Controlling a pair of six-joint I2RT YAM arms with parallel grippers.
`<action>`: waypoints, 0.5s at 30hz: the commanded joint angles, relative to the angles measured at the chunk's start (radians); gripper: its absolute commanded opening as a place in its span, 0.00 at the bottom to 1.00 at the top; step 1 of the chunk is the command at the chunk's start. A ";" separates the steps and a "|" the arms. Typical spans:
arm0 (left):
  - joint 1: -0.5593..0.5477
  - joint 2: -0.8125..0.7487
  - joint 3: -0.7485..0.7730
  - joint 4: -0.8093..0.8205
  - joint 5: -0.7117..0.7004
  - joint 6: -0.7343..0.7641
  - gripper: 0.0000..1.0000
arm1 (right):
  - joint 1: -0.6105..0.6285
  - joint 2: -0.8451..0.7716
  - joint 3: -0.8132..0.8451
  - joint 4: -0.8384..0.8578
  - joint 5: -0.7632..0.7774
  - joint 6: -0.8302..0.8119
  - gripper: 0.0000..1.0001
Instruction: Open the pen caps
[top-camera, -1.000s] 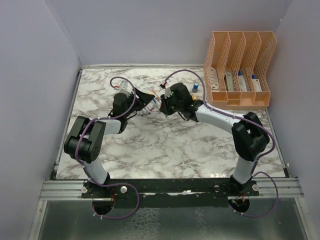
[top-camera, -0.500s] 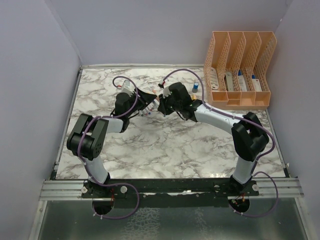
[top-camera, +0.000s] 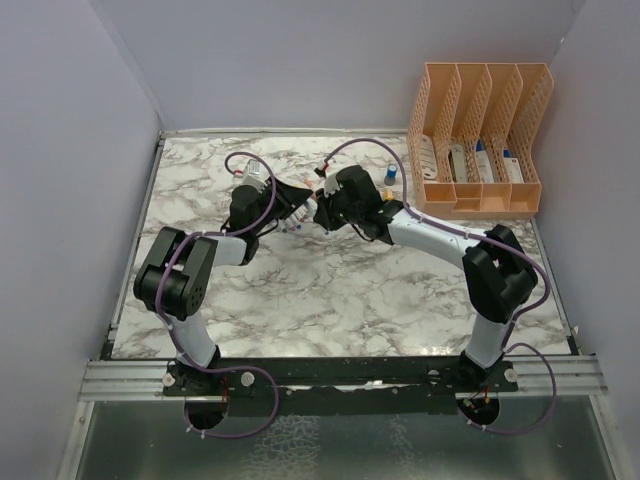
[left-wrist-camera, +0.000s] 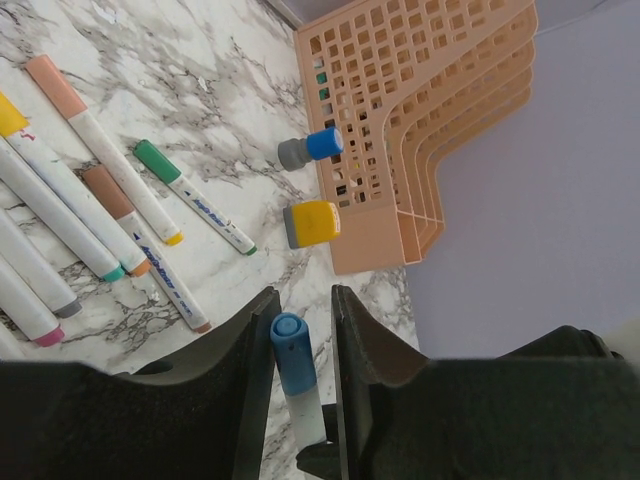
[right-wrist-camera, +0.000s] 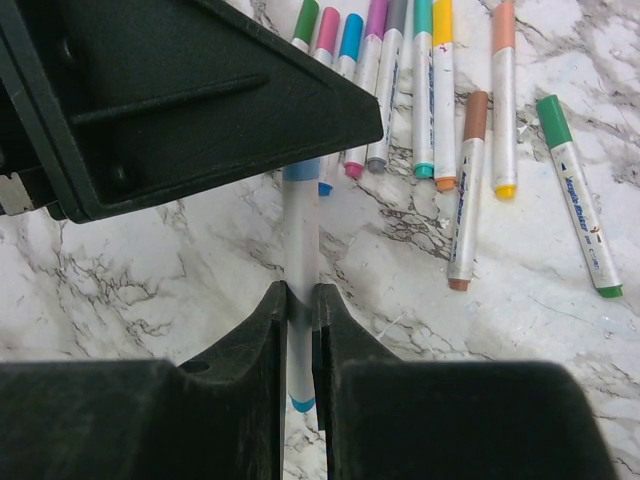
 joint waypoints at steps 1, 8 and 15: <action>-0.006 0.014 0.015 0.057 0.036 -0.001 0.29 | 0.008 -0.029 0.009 0.048 -0.016 0.000 0.01; -0.006 0.024 0.018 0.069 0.044 -0.005 0.04 | 0.008 -0.047 0.004 0.056 -0.010 0.002 0.01; -0.006 0.027 0.016 0.090 0.054 -0.010 0.00 | 0.008 -0.037 0.026 0.023 -0.019 -0.008 0.41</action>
